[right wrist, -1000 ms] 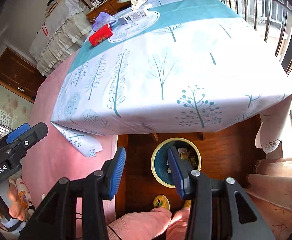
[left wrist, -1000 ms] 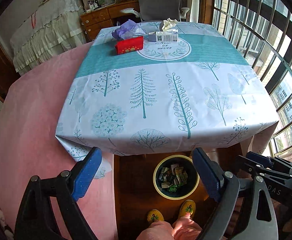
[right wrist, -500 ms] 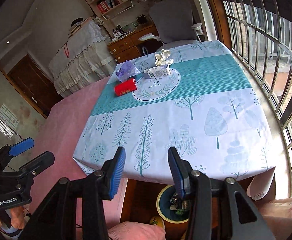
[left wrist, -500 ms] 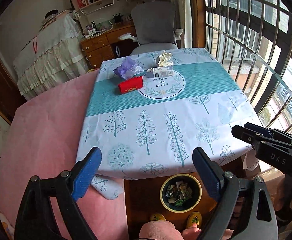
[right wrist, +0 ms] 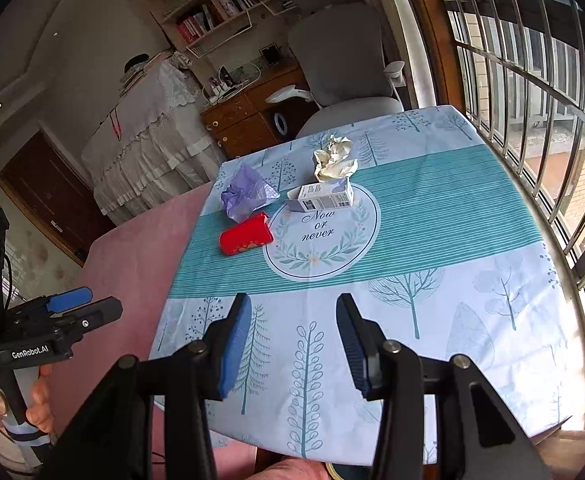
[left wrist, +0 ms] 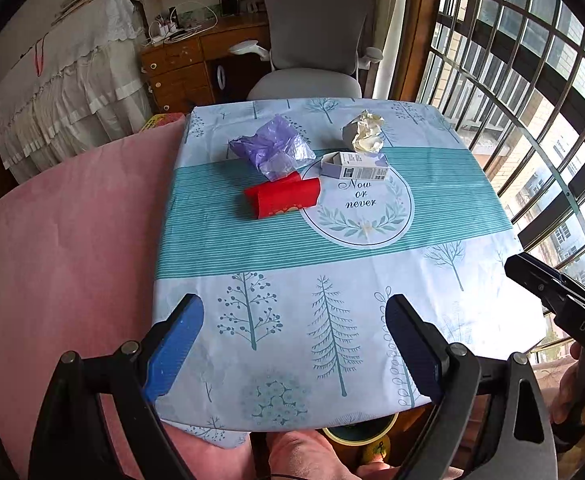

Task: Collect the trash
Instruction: 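Grasp the red envelope with the left gripper while the right gripper grasps the purple bag, then carry the red envelope and purple bag down over the trash bin, then open both grippers to drop the envelope and bag into the bin, then raise both tools back over the table toward the carton and paper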

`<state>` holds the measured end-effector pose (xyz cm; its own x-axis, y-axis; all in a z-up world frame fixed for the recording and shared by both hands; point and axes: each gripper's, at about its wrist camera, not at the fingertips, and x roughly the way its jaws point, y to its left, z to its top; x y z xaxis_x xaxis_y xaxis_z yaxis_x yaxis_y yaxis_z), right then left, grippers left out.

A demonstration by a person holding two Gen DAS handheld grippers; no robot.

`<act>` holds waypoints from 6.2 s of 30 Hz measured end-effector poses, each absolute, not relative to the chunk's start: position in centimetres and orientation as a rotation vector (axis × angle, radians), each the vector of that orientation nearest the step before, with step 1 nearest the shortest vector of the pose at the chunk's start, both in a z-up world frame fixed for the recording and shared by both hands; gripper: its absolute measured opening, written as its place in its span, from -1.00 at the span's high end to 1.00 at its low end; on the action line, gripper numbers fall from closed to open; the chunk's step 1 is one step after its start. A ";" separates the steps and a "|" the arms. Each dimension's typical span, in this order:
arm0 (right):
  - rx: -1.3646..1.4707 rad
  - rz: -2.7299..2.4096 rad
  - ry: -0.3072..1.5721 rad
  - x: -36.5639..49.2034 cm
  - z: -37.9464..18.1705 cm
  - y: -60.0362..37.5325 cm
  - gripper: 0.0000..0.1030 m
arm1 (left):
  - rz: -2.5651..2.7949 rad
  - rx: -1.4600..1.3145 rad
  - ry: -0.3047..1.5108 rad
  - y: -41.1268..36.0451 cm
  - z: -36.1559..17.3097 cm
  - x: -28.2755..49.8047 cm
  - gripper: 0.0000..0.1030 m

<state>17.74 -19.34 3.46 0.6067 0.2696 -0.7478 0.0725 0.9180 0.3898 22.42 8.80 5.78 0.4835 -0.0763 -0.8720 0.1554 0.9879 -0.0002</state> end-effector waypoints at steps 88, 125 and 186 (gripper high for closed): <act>0.255 0.229 1.193 41.3 -4.6 -3.9 0.67 | -0.217 -0.230 1.260 21.6 -5.1 39.3 0.72; 0.359 0.310 1.455 -1.4 -12.2 -19.2 0.77 | -0.263 -0.109 1.406 -1.5 -10.7 -0.1 0.72; 0.572 0.002 1.585 -0.4 -39.5 -17.8 -0.32 | -0.130 -0.063 1.460 3.4 -37.9 3.0 -0.91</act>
